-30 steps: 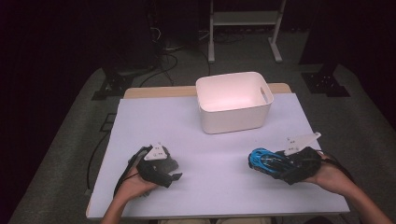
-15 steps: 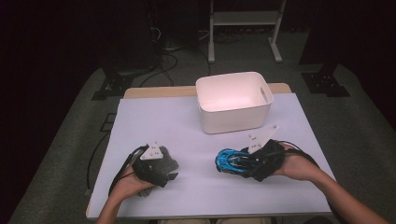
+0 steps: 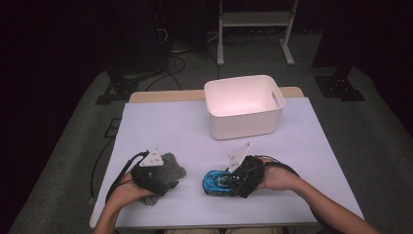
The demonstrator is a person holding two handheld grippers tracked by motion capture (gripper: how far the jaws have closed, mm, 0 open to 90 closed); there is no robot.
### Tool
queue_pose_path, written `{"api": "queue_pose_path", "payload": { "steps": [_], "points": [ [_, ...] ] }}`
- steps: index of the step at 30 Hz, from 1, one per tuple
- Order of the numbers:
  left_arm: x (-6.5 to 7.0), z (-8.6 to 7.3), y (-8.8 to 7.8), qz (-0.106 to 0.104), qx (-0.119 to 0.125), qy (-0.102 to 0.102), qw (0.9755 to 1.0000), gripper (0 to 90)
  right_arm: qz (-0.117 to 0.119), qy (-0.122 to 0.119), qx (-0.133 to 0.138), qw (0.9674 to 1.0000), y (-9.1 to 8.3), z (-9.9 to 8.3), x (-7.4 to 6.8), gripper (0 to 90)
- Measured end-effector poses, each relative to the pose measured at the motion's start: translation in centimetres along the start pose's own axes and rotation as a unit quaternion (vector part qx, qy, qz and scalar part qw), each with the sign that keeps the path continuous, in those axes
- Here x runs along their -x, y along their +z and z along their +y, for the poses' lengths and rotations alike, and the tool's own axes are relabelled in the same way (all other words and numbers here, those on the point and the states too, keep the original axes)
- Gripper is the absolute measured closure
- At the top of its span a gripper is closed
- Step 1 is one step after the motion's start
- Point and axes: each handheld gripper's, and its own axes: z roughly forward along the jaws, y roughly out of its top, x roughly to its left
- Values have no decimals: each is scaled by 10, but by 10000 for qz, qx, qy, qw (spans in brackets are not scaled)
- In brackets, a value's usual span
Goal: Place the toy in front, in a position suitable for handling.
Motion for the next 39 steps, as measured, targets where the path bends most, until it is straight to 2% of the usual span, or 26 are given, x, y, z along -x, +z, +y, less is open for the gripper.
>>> {"api": "queue_pose_path", "payload": {
  "steps": [10, 13, 15, 18, 21, 25, 28, 34, 37, 39],
  "points": [
    [1, -2, 4, -47, -203, 137, 9997, 143, 120, -26, -127, 9998, 32, -12, 2, 253],
    [2, -2, 6, 65, -375, 224, 9990, 178, 129, -100, -185, 9997, 37, -15, 1, 253],
    [2, -3, 7, 132, -430, 264, 9986, 222, 187, -24, -98, 9998, 35, -16, 1, 266],
    [1, -2, 9, 150, -477, 259, 9984, 229, 162, -88, -110, 9998, 35, -17, 0, 258],
    [0, -2, 10, 116, -470, 256, 9985, 241, 213, 79, 40, 9997, 34, -19, 0, 214],
    [-1, 0, 9, 48, -467, 216, 9987, 294, 71, 279, 460, 9985, 20, -23, 0, 186],
    [-3, 2, 11, 26, -426, 160, 9990, 263, -77, 307, 560, 9979, 12, -30, -4, 184],
    [-5, 9, 15, -62, -449, 261, 9986, 263, -191, 458, 494, 9975, 7, -47, -9, 184],
    [-5, 10, 21, -25, -588, 387, 9975, 266, -237, 481, 479, 9974, 6, -51, -9, 184],
    [-5, 9, 23, -77, -619, 428, 9971, 324, -265, 419, 489, 9976, 7, -51, -9, 185]
  ]
}}
